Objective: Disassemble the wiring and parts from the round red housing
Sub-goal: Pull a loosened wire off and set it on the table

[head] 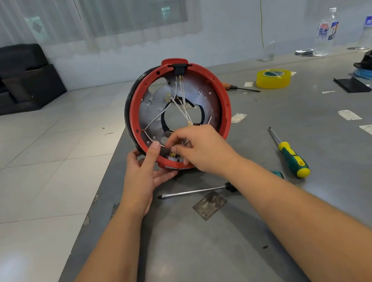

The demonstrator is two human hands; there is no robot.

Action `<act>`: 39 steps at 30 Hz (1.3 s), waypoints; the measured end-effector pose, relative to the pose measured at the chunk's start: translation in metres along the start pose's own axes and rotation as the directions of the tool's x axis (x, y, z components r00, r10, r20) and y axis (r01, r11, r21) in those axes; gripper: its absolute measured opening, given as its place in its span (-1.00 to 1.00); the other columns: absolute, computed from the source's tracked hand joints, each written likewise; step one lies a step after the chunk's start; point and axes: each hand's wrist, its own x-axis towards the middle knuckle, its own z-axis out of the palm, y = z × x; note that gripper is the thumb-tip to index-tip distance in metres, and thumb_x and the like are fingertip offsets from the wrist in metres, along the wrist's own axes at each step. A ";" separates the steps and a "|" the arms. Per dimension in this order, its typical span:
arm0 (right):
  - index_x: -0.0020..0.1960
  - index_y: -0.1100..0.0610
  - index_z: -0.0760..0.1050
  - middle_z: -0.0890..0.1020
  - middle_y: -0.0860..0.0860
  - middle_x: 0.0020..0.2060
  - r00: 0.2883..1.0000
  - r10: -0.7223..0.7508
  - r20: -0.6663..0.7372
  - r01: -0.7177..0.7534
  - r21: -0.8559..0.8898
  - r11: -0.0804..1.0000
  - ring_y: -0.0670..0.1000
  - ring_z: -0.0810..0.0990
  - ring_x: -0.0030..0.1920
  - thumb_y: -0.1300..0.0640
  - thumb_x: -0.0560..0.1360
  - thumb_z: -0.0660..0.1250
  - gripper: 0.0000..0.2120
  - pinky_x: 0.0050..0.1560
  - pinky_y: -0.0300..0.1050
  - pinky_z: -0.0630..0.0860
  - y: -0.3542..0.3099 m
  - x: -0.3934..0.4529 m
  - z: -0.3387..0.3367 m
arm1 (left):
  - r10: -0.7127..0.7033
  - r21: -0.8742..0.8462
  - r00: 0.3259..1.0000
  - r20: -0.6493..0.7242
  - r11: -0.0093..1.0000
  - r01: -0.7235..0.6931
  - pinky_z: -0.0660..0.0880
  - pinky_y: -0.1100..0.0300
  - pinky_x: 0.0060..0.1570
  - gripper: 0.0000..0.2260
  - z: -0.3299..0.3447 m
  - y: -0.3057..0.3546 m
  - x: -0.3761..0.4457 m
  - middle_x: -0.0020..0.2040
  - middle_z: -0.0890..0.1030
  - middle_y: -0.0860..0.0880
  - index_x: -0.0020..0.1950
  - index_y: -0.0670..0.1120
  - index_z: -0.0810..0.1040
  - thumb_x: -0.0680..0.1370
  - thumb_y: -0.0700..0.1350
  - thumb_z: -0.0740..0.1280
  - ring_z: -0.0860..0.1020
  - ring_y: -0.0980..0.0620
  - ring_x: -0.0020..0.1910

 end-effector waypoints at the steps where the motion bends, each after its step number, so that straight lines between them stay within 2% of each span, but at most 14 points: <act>1: 0.05 0.04 0.69 0.60 -0.29 -0.34 1.000 0.018 -0.008 -0.017 0.036 0.999 -0.19 0.61 -0.34 0.23 0.56 0.41 -0.86 -0.18 -0.31 0.55 0.000 -0.001 0.001 | 0.000 0.004 1.000 -0.001 1.000 0.000 0.71 -0.15 -0.01 -0.27 0.000 0.000 0.000 0.24 0.68 -0.21 0.37 -0.03 0.43 0.36 0.31 0.56 0.74 -0.30 0.02; 3: 0.07 0.06 0.67 0.64 -0.23 -0.25 0.998 0.049 -0.031 -0.045 0.114 0.993 -0.17 0.64 -0.34 0.26 0.56 0.42 -0.85 -0.25 -0.39 0.52 0.001 -0.004 0.003 | -0.001 0.006 1.000 -0.001 1.000 0.001 0.71 -0.15 0.00 -0.26 0.000 0.001 -0.001 0.23 0.69 -0.21 0.38 -0.03 0.42 0.36 0.30 0.57 0.74 -0.30 0.03; 6: 0.09 0.08 0.67 0.67 -0.13 -0.17 0.995 0.076 -0.070 -0.061 0.197 0.979 -0.14 0.65 -0.35 0.26 0.56 0.42 -0.84 -0.25 -0.38 0.53 0.002 -0.005 0.007 | -0.004 0.004 1.000 0.011 1.000 0.004 0.71 -0.16 0.00 -0.25 0.000 0.001 -0.001 0.23 0.68 -0.24 0.39 -0.04 0.41 0.36 0.29 0.57 0.74 -0.31 0.04; 12: 0.01 0.07 0.62 0.65 -0.11 -0.20 0.992 0.099 -0.079 -0.080 0.212 0.974 -0.12 0.65 -0.34 0.24 0.56 0.43 -0.90 -0.19 -0.21 0.62 0.005 -0.003 0.011 | -0.018 0.019 1.000 0.023 1.000 0.018 0.71 -0.17 0.03 -0.22 0.000 0.003 -0.002 0.22 0.69 -0.24 0.42 -0.04 0.39 0.35 0.28 0.57 0.74 -0.30 0.04; 16: -0.06 0.01 0.59 0.65 -0.09 -0.25 0.971 0.136 -0.196 -0.074 0.296 0.952 -0.12 0.65 -0.33 0.27 0.55 0.42 -0.84 -0.20 -0.23 0.61 0.004 0.002 0.004 | -0.007 0.043 1.000 0.019 0.999 0.006 0.69 -0.20 0.06 -0.21 0.000 0.003 -0.003 0.22 0.68 -0.23 0.43 -0.05 0.40 0.34 0.29 0.56 0.75 -0.28 0.03; 20: 0.00 0.07 0.64 0.66 -0.14 -0.24 0.984 0.090 -0.154 -0.051 0.239 0.970 -0.15 0.65 -0.32 0.24 0.56 0.42 -0.91 -0.21 -0.33 0.56 0.004 -0.003 0.005 | 0.003 0.063 1.000 0.015 0.998 -0.004 0.68 -0.23 0.10 -0.21 0.000 0.002 -0.002 0.22 0.68 -0.23 0.44 -0.06 0.39 0.36 0.29 0.55 0.75 -0.27 0.03; 23: 0.05 0.06 0.65 0.63 -0.22 -0.20 0.983 0.054 -0.175 -0.025 0.165 0.986 -0.26 0.62 -0.21 0.22 0.58 0.40 -0.90 -0.18 -0.42 0.49 0.003 -0.010 0.008 | -0.013 0.051 1.000 0.011 0.999 0.012 0.69 -0.20 0.07 -0.25 0.000 0.002 -0.002 0.22 0.69 -0.25 0.45 -0.06 0.38 0.40 0.27 0.53 0.75 -0.27 0.03; 27: 0.14 0.00 0.62 0.65 -0.17 -0.04 0.978 -0.010 -0.208 0.026 0.075 0.997 -0.21 0.61 -0.06 0.15 0.61 0.36 -0.86 -0.04 -0.31 0.55 -0.001 -0.015 0.006 | -0.009 0.040 1.000 0.013 0.999 0.008 0.70 -0.19 0.06 -0.29 0.000 0.003 -0.003 0.23 0.68 -0.26 0.45 -0.06 0.37 0.44 0.23 0.52 0.75 -0.27 0.05; 30: 0.15 0.03 0.61 0.63 -0.16 -0.13 0.976 0.000 -0.219 0.025 0.114 0.993 -0.16 0.60 -0.12 0.15 0.60 0.35 -0.86 -0.09 -0.25 0.56 0.000 -0.019 0.006 | -0.015 0.023 1.000 0.005 1.000 0.015 0.67 -0.24 0.12 -0.25 0.000 0.003 -0.003 0.24 0.67 -0.27 0.47 -0.07 0.37 0.43 0.25 0.55 0.74 -0.29 0.06; 33: 0.13 0.01 0.60 0.59 -0.16 -0.18 0.971 0.035 -0.235 -0.008 0.116 0.993 -0.13 0.58 -0.15 0.16 0.59 0.37 -0.86 -0.09 -0.19 0.57 0.003 -0.022 0.001 | -0.020 0.024 1.000 -0.003 1.000 0.020 0.69 -0.21 0.08 -0.21 -0.001 0.003 -0.002 0.25 0.68 -0.25 0.47 -0.06 0.37 0.40 0.29 0.57 0.74 -0.28 0.06; 36: 0.14 -0.01 0.59 0.59 -0.16 -0.13 0.974 0.048 -0.219 -0.022 0.118 0.993 -0.12 0.59 -0.12 0.24 0.57 0.37 -0.79 -0.09 -0.29 0.55 0.006 -0.028 -0.008 | -0.031 0.013 0.999 -0.020 0.999 0.032 0.70 -0.19 0.05 -0.17 0.000 0.002 0.000 0.27 0.66 -0.24 0.47 -0.06 0.38 0.37 0.30 0.59 0.74 -0.27 0.06; 39: 0.21 -0.05 0.56 0.53 -0.21 0.03 0.984 0.038 -0.176 -0.017 0.117 0.993 -0.09 0.63 -0.13 0.28 0.55 0.38 -0.68 -0.06 -0.35 0.51 0.007 -0.035 -0.018 | -0.034 0.002 0.999 -0.041 0.999 0.034 0.70 -0.18 0.03 -0.16 0.001 0.003 0.001 0.30 0.64 -0.23 0.46 -0.06 0.39 0.33 0.30 0.59 0.74 -0.26 0.05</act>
